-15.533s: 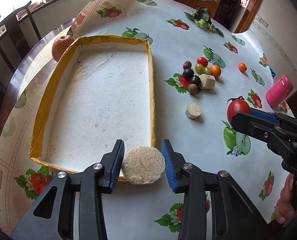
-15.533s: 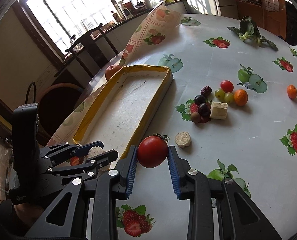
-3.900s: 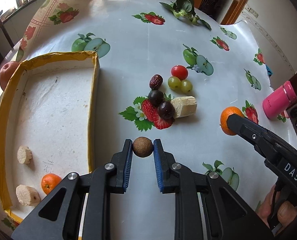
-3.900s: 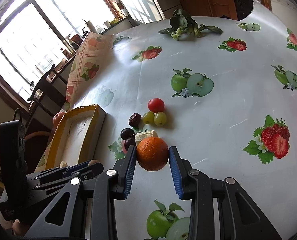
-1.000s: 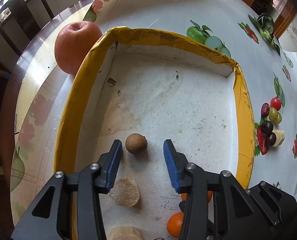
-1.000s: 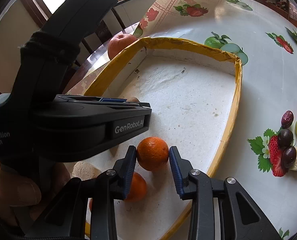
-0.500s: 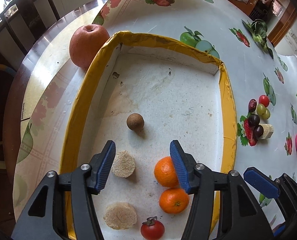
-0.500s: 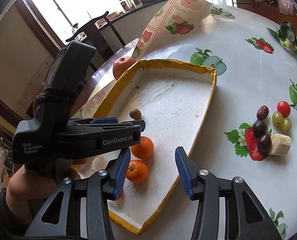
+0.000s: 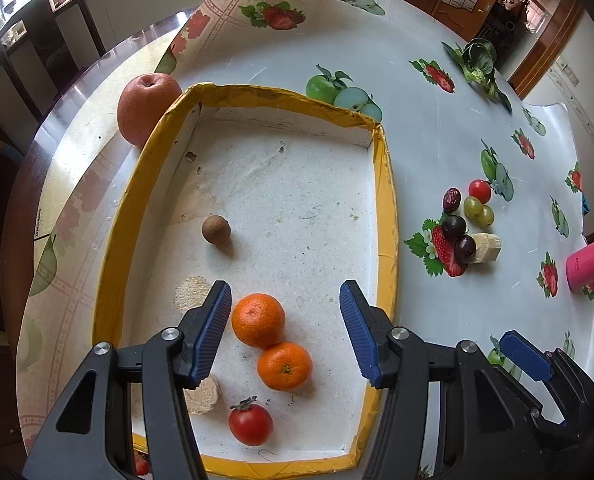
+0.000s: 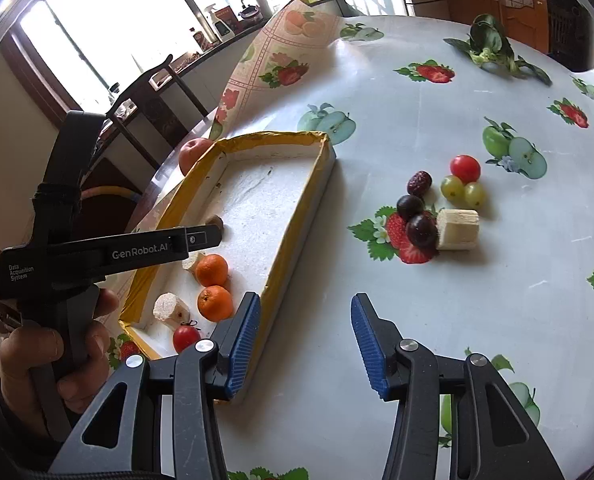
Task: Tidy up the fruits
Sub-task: 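Move both open tools out of the tray toward the food pile, then grasp a dark cherry with the left tool while the right tool grasps the white cheese cube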
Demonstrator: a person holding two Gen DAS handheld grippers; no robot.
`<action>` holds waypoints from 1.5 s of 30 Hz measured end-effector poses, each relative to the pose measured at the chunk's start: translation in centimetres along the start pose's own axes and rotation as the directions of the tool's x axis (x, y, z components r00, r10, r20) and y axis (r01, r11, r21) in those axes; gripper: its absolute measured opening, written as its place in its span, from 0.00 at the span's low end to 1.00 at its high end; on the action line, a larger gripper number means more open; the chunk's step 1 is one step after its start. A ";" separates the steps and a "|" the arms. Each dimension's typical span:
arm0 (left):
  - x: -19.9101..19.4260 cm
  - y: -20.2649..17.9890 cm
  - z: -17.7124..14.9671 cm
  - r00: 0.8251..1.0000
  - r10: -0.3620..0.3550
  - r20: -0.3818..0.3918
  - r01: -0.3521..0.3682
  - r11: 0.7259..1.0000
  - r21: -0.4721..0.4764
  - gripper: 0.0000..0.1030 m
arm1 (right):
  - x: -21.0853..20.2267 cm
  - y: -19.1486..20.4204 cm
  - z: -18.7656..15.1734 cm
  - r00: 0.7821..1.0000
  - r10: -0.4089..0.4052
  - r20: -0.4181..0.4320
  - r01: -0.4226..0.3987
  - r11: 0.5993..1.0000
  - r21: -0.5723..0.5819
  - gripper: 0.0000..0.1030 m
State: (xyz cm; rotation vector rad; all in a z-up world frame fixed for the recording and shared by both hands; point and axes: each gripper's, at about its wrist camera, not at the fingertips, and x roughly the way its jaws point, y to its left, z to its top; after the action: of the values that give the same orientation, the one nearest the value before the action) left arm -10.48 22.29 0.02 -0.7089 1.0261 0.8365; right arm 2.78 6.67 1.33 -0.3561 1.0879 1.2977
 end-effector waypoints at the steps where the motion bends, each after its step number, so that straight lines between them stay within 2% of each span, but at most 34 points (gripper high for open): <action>1: -0.1 -0.2 -0.1 1.000 -0.001 -0.001 0.001 1.000 0.003 0.54 | -0.3 -0.4 -0.2 1.000 -0.006 0.003 0.006 1.000 0.006 0.48; 15: -1.1 -4.2 -1.6 0.999 -0.048 -0.005 0.049 0.997 0.057 0.54 | -3.2 -4.3 -1.4 0.997 -0.062 0.042 0.059 0.995 0.078 0.48; 27: -1.2 -7.8 -1.7 0.995 -0.096 -0.021 0.097 0.990 0.105 0.54 | -3.2 -7.0 -0.9 0.994 -0.099 0.052 0.092 0.988 0.126 0.48; 34: -0.3 -9.7 -1.6 0.994 -0.106 -0.040 0.110 0.986 0.128 0.54 | -0.7 -9.1 1.9 0.991 -0.126 0.054 0.116 0.981 0.156 0.48; 43: 1.6 -11.5 -0.6 0.991 -0.110 -0.071 0.118 0.984 0.133 0.54 | 5.0 -10.9 5.4 0.994 -0.110 -0.001 0.109 0.981 0.162 0.45; 44: 1.9 -11.8 -0.4 0.991 -0.110 -0.074 0.119 0.984 0.132 0.54 | 5.5 -11.2 5.4 0.994 -0.108 -0.005 0.107 0.980 0.170 0.44; 45: 2.2 -12.2 -0.3 0.991 -0.112 -0.078 0.121 0.984 0.131 0.54 | 5.9 -11.5 5.4 0.995 -0.102 -0.009 0.101 0.979 0.177 0.38</action>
State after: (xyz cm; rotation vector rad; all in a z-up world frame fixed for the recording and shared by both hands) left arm 0.43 16.51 -0.69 -0.6796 1.0832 0.6380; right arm 14.80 10.72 -4.67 -0.2738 1.1609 1.1015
